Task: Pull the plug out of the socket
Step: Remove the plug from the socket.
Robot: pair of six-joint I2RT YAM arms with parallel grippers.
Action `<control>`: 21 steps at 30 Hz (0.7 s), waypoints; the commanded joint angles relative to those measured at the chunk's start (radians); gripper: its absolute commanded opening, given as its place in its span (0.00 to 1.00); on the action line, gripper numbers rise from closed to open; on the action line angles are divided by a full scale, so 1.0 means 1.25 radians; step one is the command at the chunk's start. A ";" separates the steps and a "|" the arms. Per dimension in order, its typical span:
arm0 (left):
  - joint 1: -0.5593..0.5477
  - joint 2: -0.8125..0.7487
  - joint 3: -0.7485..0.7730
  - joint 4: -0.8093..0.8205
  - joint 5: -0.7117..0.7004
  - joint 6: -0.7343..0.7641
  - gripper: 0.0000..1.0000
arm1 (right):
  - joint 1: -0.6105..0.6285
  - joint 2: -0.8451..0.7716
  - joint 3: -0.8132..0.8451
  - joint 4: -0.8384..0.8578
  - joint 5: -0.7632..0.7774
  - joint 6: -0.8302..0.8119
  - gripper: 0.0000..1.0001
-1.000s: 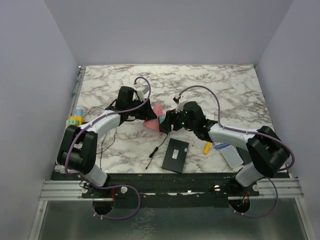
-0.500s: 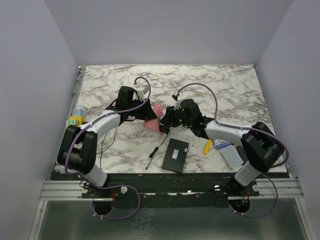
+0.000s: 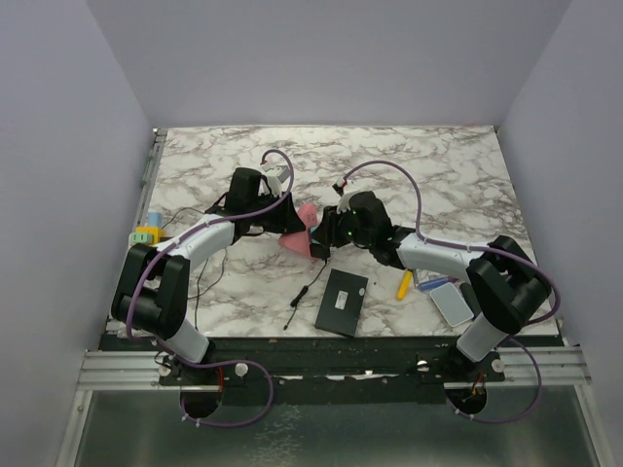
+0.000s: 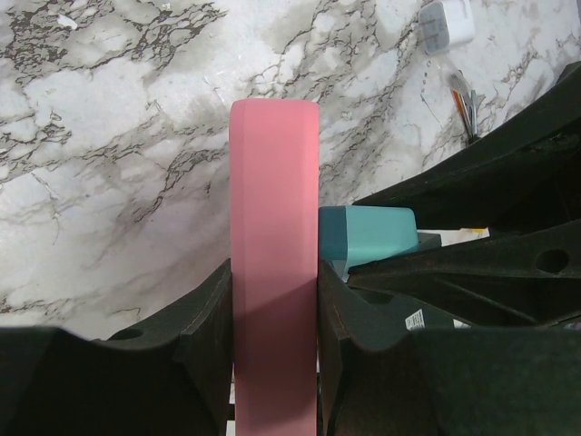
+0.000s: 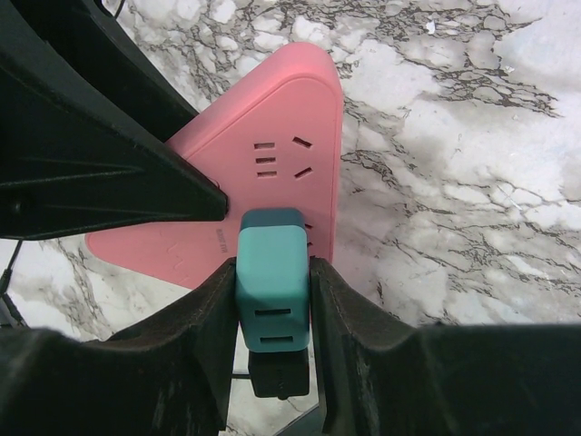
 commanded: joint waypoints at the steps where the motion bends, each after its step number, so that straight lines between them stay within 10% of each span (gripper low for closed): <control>1: -0.005 0.001 0.014 -0.017 -0.010 0.017 0.00 | 0.004 0.020 0.009 -0.016 0.009 0.002 0.38; 14: -0.004 0.005 0.013 -0.018 -0.023 0.013 0.00 | 0.038 0.022 0.034 -0.048 0.092 0.005 0.03; 21: -0.004 0.005 0.011 -0.017 -0.038 0.007 0.00 | 0.086 0.048 0.079 -0.109 0.205 -0.012 0.00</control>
